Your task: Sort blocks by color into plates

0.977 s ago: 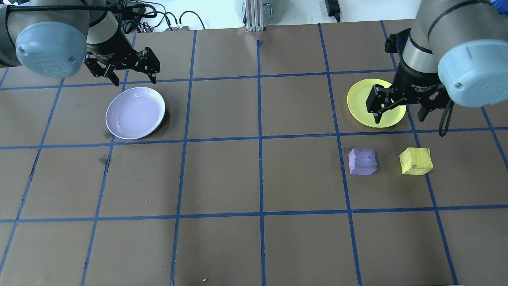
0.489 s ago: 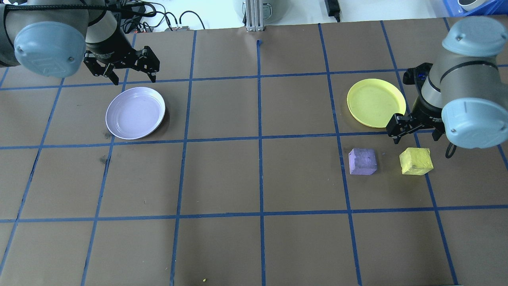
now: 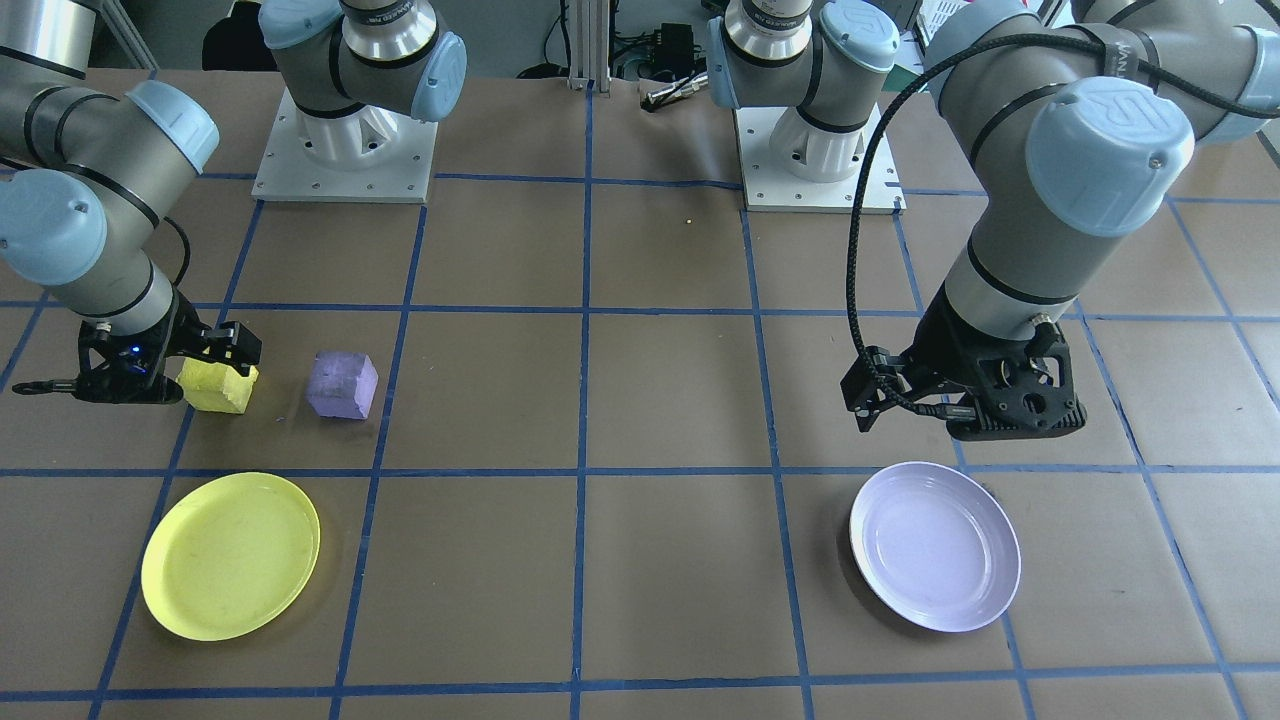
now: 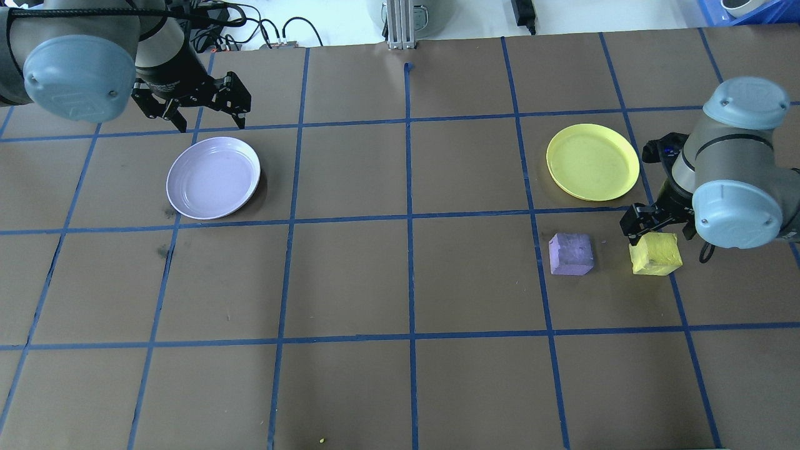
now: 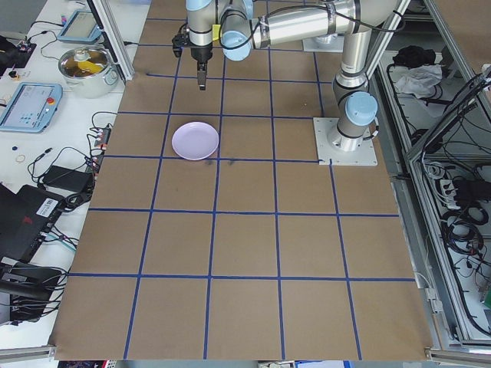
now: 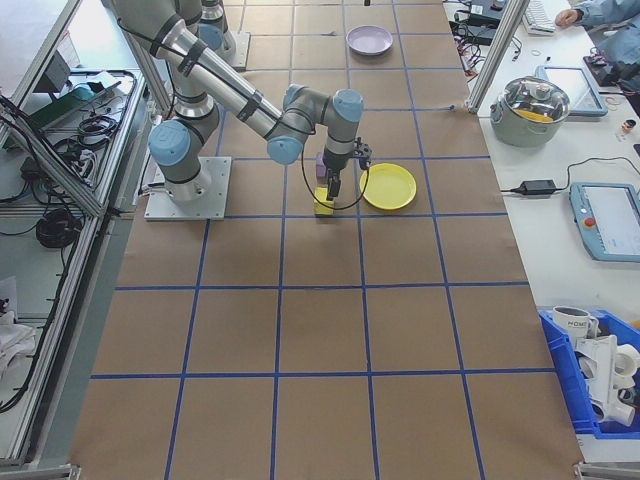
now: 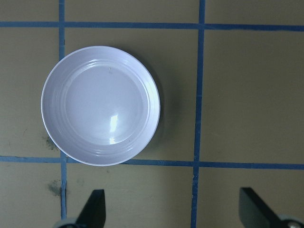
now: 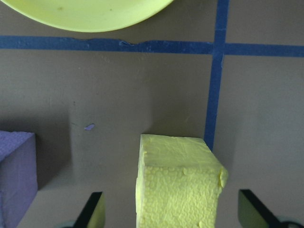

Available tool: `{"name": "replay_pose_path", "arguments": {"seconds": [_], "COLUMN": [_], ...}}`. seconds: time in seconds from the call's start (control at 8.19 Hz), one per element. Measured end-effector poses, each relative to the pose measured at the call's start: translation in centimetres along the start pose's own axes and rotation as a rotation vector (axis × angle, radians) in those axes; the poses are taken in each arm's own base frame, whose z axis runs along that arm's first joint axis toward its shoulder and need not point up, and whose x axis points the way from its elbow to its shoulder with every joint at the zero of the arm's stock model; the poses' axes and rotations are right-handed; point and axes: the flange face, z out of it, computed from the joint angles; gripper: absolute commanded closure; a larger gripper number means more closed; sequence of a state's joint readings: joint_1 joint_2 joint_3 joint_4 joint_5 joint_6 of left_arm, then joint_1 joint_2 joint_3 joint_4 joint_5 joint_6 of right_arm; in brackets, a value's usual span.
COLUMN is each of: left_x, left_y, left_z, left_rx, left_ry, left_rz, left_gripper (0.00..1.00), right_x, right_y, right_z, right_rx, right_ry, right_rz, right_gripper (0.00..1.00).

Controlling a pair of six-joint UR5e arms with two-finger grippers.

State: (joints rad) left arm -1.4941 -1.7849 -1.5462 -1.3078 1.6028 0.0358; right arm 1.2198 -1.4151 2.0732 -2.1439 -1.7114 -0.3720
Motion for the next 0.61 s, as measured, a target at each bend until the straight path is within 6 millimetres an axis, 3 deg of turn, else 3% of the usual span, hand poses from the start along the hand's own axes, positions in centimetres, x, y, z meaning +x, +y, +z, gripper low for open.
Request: {"name": "replay_pose_path", "arguments": {"seconds": [0.12, 0.37, 0.49, 0.61], "left_x": [-0.1, -0.3, -0.3, -0.3], "left_y": [0.0, -0.1, -0.1, -0.1], "left_z": [0.0, 0.1, 0.2, 0.2], "left_rx": [0.001, 0.001, 0.0, 0.0], "left_ry": [-0.009, -0.03, -0.033, -0.035], "left_rz": [0.001, 0.001, 0.001, 0.001], "left_gripper": [0.0, 0.0, 0.0, 0.0], "right_x": [0.1, 0.1, 0.0, 0.0], "right_y": [-0.5, -0.8, -0.5, -0.5], "right_z": [1.5, 3.7, 4.3, 4.0], "right_rx": [-0.018, -0.064, -0.098, -0.124], "right_ry": [-0.006, -0.016, -0.025, -0.034], "right_rz": [-0.005, -0.014, -0.019, -0.023], "right_gripper": [0.15, 0.83, 0.93, 0.93]}}
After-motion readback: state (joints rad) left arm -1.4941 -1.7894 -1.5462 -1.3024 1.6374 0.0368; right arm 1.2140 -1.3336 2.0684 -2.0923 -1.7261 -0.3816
